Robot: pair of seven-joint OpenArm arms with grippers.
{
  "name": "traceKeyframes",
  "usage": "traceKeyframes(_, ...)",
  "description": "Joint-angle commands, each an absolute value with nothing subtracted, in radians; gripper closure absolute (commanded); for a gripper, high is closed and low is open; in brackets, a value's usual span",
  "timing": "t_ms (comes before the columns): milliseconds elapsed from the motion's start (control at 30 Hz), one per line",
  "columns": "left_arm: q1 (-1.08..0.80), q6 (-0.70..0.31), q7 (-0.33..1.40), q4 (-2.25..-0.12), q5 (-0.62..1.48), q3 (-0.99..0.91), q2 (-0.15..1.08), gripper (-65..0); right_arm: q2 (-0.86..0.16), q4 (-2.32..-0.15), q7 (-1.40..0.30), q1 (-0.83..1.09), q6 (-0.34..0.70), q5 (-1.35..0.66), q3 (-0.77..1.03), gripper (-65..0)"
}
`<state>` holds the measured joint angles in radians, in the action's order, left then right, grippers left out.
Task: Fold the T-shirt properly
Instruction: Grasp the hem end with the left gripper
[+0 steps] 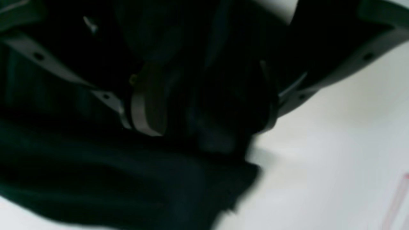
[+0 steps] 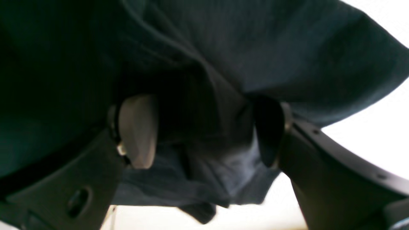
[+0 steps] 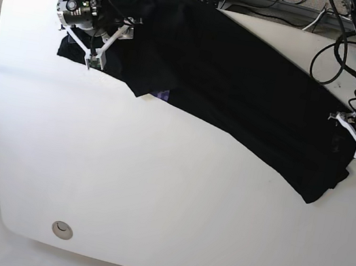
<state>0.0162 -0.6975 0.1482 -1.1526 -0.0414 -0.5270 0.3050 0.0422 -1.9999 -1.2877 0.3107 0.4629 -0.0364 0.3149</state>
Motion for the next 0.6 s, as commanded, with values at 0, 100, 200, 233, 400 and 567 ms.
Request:
traceKeyframes(0,0.033,-0.696,0.097,-1.13,-0.042,-0.533,0.326,-36.1,0.044,-2.011,-1.28,0.303,0.461,-0.041,0.315,-44.7)
traceKeyframes(100,0.033,-0.696,0.07,-1.096,-0.047,-0.533,0.326,-36.1,0.047,-1.991,-1.28,0.297,0.458,-0.041,0.312,-44.7)
traceKeyframes(200,0.033,-0.696,0.065,-1.078,-0.048,-0.532,0.326,-35.7,0.048,-1.968,-1.277,0.283,0.458,-0.042,0.312,-44.5)
traceKeyframes(233,0.033,-0.696,0.065,-1.073,-0.048,-0.532,0.326,-35.7,0.048,-1.959,-1.274,0.278,0.458,-0.042,0.312,-44.0)
traceKeyframes(400,0.033,-0.696,0.067,-1.069,-0.05,-0.532,0.326,-35.5,0.048,-1.908,-1.244,0.277,0.458,-0.044,0.312,-32.2)
traceKeyframes(567,0.03,-0.694,0.068,-1.069,-0.05,-0.532,0.329,-28.8,0.048,-1.845,-1.222,0.272,0.453,-0.042,0.312,-15.5)
